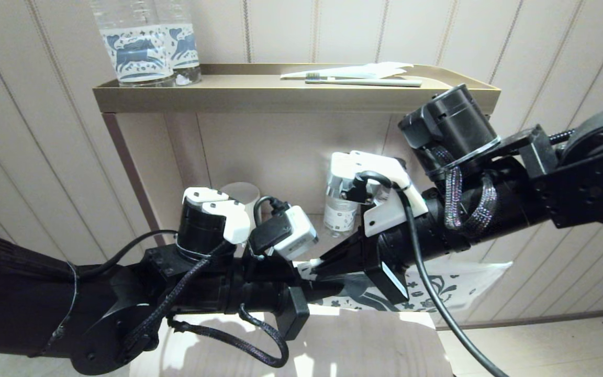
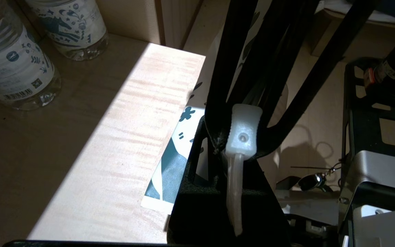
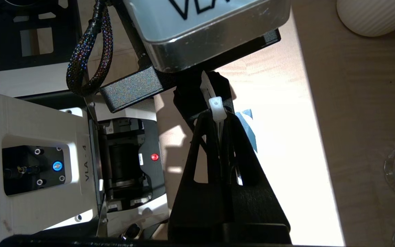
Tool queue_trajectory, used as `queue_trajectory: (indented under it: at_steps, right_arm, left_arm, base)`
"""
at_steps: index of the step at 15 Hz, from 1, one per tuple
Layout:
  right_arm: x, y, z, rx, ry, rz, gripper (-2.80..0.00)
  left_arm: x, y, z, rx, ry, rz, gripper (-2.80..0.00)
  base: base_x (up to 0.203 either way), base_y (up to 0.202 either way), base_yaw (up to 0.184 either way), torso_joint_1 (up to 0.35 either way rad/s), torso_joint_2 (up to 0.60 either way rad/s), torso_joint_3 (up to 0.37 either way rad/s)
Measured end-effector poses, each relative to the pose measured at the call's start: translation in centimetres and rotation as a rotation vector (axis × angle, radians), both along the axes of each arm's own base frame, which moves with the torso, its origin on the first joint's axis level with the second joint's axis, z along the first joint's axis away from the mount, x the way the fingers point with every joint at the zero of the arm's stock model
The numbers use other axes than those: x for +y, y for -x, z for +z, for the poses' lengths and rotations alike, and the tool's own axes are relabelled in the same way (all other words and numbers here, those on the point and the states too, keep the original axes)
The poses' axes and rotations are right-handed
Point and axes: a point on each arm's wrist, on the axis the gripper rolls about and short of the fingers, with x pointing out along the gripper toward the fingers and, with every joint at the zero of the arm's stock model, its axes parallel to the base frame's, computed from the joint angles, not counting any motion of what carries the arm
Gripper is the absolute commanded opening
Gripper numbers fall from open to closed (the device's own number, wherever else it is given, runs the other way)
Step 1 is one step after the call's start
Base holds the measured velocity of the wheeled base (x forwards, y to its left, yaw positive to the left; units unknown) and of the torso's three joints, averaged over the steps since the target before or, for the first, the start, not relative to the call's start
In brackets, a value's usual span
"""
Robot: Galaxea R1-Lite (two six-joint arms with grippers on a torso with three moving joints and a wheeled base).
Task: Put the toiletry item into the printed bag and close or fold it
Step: Close the strorage bag and place it on the desk
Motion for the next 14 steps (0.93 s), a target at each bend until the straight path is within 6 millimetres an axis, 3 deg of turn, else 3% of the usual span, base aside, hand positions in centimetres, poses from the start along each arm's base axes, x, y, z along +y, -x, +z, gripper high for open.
queue_trajectory:
  at_steps: [3, 4, 14]
  right_arm:
    - [0.04, -0.04, -0.06, 0.009, -0.004, -0.008, -2.80]
    - [0.04, -0.05, -0.08, 0.009, -0.004, -0.008, 0.00]
    - [0.47, -0.48, 0.31, 0.002, -0.018, -0.009, 0.00]
  left_arm:
    - [0.08, -0.02, -0.04, 0.002, -0.001, 0.002, -2.80]
    - [0.09, -0.03, -0.05, 0.002, -0.002, 0.002, -2.80]
    - [0.17, 0.04, 0.22, -0.003, 0.004, 0.003, -2.80]
  base:
    - [0.000, 0.000, 0.000, 0.000, 0.00, 0.000]
    - [0.000, 0.000, 0.000, 0.000, 0.00, 0.000]
    - [0.000, 0.000, 0.000, 0.000, 0.00, 0.000]
